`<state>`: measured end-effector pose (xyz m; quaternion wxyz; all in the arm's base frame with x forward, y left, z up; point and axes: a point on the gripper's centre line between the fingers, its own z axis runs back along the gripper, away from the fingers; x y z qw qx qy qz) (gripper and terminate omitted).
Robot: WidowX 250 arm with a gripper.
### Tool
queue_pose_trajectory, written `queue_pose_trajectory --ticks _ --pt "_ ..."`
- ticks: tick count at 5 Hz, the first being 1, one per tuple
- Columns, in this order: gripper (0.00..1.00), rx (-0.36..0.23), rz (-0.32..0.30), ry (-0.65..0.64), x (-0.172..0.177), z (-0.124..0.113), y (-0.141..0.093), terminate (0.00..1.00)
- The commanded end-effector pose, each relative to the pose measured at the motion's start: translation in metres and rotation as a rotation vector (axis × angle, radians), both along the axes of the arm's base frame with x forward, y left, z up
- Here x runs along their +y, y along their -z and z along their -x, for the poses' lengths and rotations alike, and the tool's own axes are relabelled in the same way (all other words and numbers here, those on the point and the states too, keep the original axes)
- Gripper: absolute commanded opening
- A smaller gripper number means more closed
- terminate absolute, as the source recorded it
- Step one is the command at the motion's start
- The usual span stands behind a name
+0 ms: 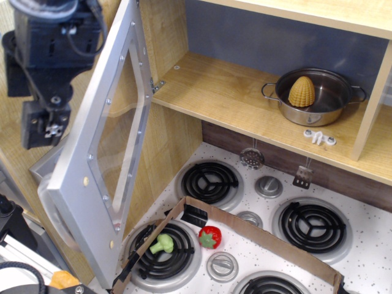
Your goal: Close microwave
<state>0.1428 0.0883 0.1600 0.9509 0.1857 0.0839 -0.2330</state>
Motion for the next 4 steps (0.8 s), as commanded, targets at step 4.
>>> queue_pose_trajectory --ticks 4 --pt "1.0 -0.238 0.169 -0.028 -0.035 -0.042 0.014 0.0"
